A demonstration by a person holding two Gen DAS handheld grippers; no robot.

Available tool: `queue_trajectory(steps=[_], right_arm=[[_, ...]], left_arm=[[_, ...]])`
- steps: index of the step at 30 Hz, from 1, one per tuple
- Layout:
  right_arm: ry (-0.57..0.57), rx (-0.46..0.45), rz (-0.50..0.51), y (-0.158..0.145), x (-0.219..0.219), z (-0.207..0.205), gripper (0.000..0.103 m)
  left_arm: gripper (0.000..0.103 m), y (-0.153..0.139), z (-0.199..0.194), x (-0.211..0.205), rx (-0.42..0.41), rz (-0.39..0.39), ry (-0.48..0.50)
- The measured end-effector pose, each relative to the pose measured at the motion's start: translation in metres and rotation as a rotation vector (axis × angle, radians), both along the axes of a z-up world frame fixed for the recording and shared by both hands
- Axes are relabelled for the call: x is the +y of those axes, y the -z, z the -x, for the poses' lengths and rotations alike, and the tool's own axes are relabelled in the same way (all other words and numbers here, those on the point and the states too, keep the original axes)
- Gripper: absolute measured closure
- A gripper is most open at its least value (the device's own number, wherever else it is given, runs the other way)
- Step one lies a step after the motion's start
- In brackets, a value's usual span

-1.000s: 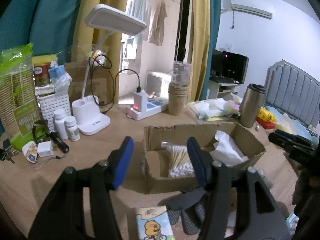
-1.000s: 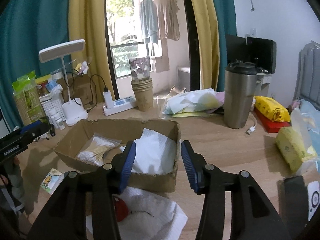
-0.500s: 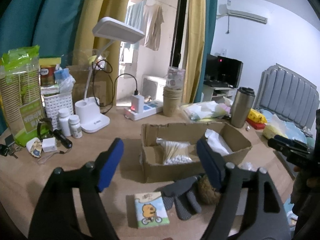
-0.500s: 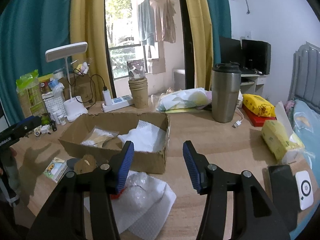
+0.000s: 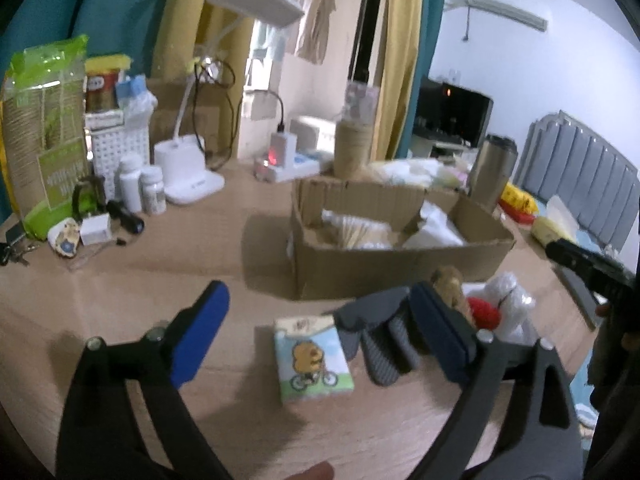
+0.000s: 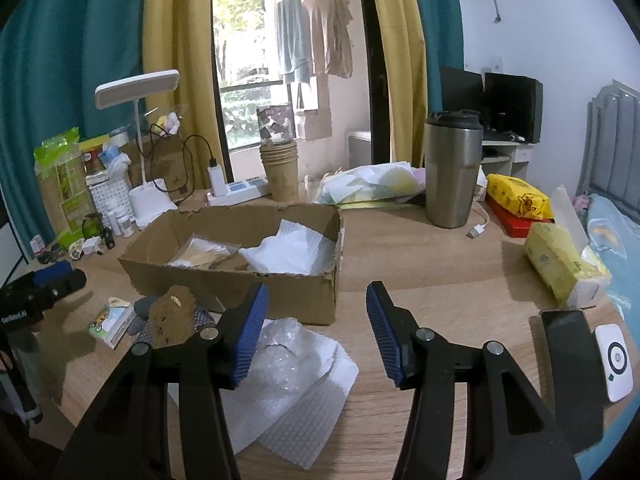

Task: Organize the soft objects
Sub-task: 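Grasp the cartoon tissue pack with the left gripper while the right gripper grasps the bubble wrap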

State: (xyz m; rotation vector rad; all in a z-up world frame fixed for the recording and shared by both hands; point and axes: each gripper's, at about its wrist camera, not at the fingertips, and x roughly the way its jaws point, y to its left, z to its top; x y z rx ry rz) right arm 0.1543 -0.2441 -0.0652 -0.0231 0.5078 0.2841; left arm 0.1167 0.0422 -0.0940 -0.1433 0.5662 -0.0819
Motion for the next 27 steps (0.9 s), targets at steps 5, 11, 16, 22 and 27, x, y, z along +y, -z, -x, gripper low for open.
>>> queue_trajectory(steps=[5,11,16,22,27], right_arm=[[-0.014,0.013,0.005,0.005,0.006,-0.003,0.048],[-0.029,0.034,0.006,0.012,0.013,-0.006,0.048],[-0.035,0.056,0.008,0.019,0.016,-0.008,0.048],[-0.058,0.098,0.016,0.032,0.026,-0.011,0.048],[-0.065,0.127,0.029,0.04,0.033,-0.013,0.048]], left_arm=[[0.009,0.011,-0.005,-0.008,0.058,-0.009,0.036],[0.009,0.019,-0.009,-0.01,0.097,-0.028,0.017],[0.009,0.024,-0.008,-0.01,0.105,-0.058,-0.005],[0.009,0.03,-0.009,-0.014,0.136,-0.084,-0.009],[0.009,0.032,-0.011,-0.012,0.156,-0.093,-0.026]])
